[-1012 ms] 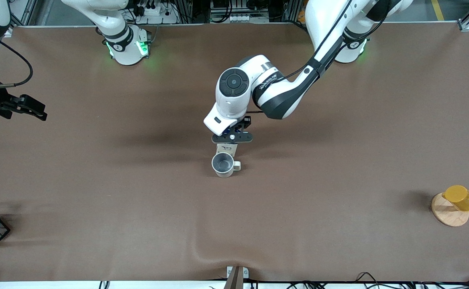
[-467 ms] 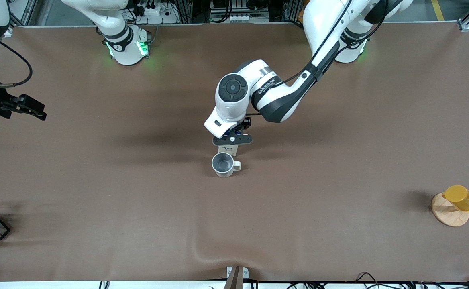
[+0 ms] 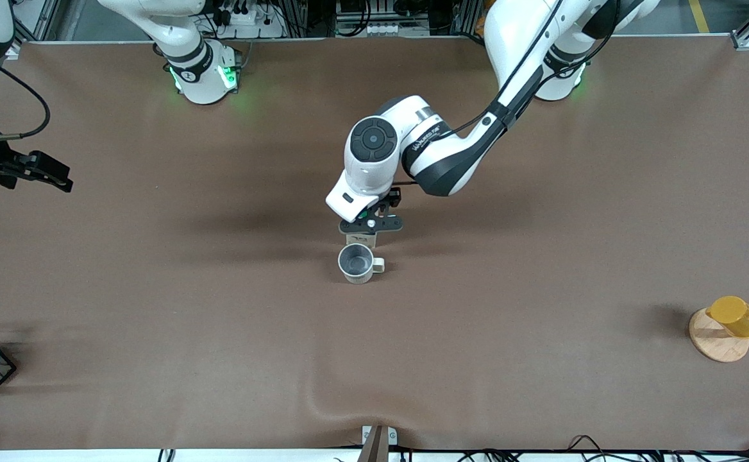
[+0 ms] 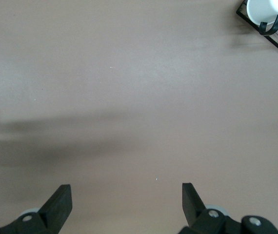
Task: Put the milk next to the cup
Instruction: 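Lower the carton beside the mug and open the left gripper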
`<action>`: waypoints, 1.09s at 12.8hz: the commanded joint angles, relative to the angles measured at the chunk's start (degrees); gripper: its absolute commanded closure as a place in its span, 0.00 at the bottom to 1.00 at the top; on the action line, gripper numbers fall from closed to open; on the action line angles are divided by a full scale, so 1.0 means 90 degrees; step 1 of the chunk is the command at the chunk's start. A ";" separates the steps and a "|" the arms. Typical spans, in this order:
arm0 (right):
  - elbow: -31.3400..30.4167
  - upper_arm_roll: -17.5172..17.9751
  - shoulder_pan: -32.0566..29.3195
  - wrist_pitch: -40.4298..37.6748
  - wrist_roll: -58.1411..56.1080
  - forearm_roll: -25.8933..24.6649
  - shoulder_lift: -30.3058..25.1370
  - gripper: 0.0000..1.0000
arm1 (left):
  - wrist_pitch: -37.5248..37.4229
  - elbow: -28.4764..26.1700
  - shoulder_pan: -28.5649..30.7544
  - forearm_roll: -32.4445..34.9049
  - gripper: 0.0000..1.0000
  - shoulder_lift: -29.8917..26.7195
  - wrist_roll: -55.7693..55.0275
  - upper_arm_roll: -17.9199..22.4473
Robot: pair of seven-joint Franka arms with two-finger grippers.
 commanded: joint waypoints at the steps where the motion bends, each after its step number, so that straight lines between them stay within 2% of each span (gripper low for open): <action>1: -0.0081 0.0005 -0.0024 -0.0053 0.0008 -0.0100 -0.0116 0.00 | 0.0011 0.0116 -0.0017 -0.0105 0.00 -0.0050 -0.0178 0.0074; 6: -0.0081 0.0005 -0.0024 -0.0063 -0.0002 -0.0090 -0.0126 0.00 | -0.0145 0.0106 0.0139 -0.0192 0.00 -0.0693 -0.0296 0.0142; 10: -0.0061 0.0005 -0.0034 -0.0141 -0.0012 -0.0090 -0.0175 0.00 | -0.0680 0.0106 0.0480 -0.0261 0.00 -0.1279 -0.0296 0.0152; 12: -0.0062 0.0015 -0.0024 -0.0141 0.0066 0.0056 -0.0175 0.00 | -0.1420 0.0096 0.1083 -0.0252 0.00 -0.1650 -0.0111 0.0123; 14: -0.0023 0.0044 -0.0005 -0.0131 0.0076 0.0174 -0.0184 0.00 | -0.1746 -0.0030 0.1514 -0.0232 0.00 -0.2051 0.0328 0.0142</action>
